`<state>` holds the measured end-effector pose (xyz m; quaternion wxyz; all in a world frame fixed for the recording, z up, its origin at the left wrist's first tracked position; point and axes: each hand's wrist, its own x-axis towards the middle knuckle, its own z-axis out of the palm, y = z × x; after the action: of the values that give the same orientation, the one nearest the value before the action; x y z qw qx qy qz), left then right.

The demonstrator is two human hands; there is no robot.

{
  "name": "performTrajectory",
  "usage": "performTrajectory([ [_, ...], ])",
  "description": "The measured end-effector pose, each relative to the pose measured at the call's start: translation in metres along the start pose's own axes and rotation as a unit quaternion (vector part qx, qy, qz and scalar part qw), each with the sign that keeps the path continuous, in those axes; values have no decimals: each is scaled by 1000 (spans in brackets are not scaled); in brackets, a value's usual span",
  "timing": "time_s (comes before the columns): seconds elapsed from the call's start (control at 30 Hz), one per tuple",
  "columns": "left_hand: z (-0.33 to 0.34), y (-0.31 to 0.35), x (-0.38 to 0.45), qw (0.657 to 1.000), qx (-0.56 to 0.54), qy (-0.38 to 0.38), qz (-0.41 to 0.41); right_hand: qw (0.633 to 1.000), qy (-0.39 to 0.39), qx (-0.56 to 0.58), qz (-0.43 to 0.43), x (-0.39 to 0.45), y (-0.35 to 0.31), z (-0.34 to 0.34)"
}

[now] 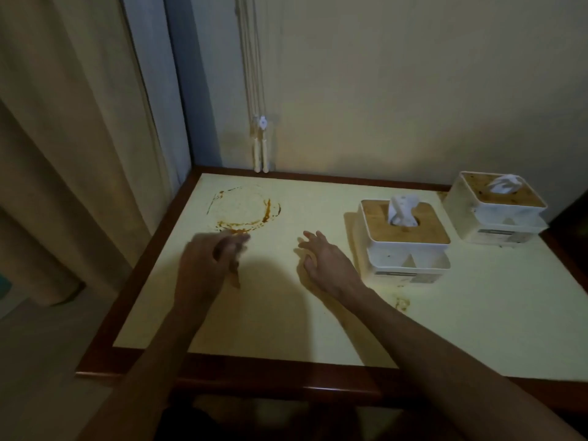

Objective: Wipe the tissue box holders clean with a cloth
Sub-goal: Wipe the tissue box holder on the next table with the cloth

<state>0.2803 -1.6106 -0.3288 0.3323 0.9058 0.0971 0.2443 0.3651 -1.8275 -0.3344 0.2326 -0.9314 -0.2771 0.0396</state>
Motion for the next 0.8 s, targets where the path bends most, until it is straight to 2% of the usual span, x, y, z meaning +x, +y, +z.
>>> performTrajectory([
  [0.07,-14,-8,20,997,12,73,3,1000,-3,6,17,20,-3,10],
  [0.13,-18,-19,34,994,33,104,-4,1000,-7,2,21,40,-4,21],
  [0.2,-16,-34,39,998,-22,63,-7,999,0,10,36,56,-3,27],
  [0.3,-11,-51,18,996,-71,-42,-14,999,-3,-15,36,67,4,35],
  [0.33,-10,-54,12,995,-88,-41,-31,999,-6,-29,29,70,8,38],
  [0.4,-8,-53,8,989,-116,18,-92,999,-5,-32,36,75,17,43],
  [0.47,0,-53,11,985,-82,53,-144,999,7,-23,47,76,25,48],
  [0.53,16,-52,17,986,-38,20,-161,998,21,-24,57,75,31,51],
  [0.7,53,-43,24,978,77,-118,-156,989,11,-85,118,66,42,57],
  [0.8,50,-63,34,979,117,-119,-113,988,-6,-83,131,66,46,57],
])
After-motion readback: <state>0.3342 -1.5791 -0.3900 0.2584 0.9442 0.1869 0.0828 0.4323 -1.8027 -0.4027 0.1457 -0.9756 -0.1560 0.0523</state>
